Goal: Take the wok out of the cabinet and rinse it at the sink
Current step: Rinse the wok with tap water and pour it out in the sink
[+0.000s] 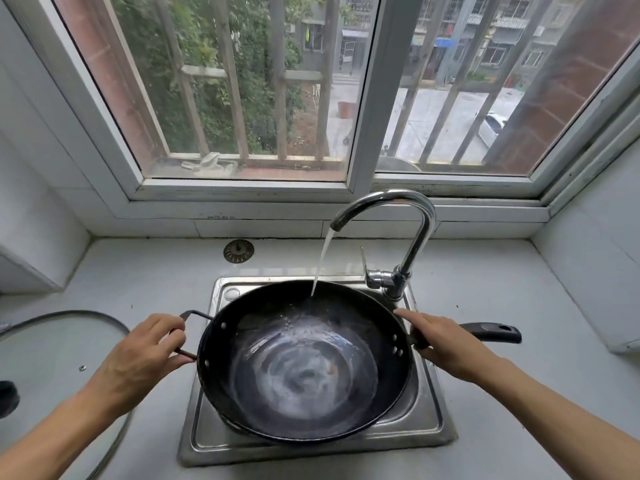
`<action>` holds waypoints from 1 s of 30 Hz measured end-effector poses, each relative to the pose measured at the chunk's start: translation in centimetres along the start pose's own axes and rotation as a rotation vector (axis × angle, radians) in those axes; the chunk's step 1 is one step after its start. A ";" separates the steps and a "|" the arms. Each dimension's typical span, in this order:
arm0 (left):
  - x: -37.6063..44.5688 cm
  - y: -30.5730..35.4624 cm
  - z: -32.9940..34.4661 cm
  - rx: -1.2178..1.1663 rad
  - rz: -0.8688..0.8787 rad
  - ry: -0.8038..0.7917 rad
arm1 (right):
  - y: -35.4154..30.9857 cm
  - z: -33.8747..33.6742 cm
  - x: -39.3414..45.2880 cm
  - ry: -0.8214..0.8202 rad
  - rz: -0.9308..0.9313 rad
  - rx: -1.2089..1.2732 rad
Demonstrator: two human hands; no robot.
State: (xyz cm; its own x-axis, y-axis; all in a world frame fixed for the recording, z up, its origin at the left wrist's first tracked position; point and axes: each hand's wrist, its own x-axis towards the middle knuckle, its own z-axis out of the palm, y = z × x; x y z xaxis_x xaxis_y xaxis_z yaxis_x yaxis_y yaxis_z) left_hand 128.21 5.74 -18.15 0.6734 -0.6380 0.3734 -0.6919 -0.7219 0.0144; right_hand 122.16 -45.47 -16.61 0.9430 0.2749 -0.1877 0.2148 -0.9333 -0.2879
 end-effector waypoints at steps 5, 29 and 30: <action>0.1 -0.6 0.4 0.033 -0.057 -0.026 | -0.1 0.6 0.8 0.032 0.001 0.013; 1.4 0.2 2.8 -0.064 -0.157 -0.514 | 1.8 4.3 1.8 -0.118 0.067 0.102; 1.9 0.0 2.7 -0.077 -0.202 -0.527 | 1.9 4.1 2.0 -0.139 0.077 0.122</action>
State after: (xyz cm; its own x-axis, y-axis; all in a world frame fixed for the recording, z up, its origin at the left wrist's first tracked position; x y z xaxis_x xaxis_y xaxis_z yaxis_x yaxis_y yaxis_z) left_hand 130.16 3.80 -20.00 0.8194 -0.5514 -0.1570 -0.5398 -0.8342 0.1127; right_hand 123.38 -45.74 -21.39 0.9093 0.2413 -0.3390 0.1034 -0.9202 -0.3776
